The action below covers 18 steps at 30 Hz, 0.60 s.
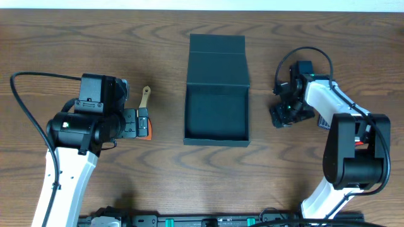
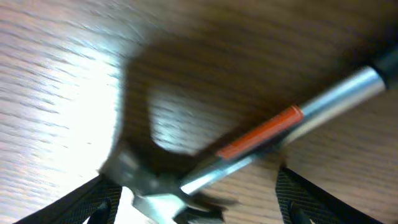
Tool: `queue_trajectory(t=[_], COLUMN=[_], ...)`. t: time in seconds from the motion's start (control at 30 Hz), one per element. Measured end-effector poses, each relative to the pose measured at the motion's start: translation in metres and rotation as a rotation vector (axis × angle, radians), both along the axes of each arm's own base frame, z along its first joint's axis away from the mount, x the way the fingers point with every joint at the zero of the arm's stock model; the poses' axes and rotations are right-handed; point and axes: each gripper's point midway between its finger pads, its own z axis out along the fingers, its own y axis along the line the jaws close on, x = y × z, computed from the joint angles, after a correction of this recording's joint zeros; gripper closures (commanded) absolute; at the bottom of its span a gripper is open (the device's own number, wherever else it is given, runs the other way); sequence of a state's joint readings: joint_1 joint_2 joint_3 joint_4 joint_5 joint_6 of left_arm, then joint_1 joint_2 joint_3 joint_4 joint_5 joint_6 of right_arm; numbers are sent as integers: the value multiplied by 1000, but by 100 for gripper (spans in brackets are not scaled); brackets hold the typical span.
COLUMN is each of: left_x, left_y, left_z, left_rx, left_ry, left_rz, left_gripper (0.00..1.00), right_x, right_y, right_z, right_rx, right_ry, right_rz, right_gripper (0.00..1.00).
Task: Pack container
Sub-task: 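Close the right gripper on the hammer head and lift it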
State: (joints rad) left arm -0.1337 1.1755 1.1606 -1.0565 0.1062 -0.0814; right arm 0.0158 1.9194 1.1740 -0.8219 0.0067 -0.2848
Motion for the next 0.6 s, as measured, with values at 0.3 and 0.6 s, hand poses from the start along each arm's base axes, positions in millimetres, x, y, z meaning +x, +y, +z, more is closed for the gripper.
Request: queue_trajectory(t=[0.3,0.6], left_x=[0,0], left_y=[0,0], left_z=[0,0], left_rx=[0,0], left_ry=[0,0], left_rz=[0,0], left_gripper=[2,2], right_x=[3,4], right_y=[21,28], right_z=[0,0], right_rx=[5,8], right_ry=[-15,-21], right_rz=[61,78], right_gripper=[22,27])
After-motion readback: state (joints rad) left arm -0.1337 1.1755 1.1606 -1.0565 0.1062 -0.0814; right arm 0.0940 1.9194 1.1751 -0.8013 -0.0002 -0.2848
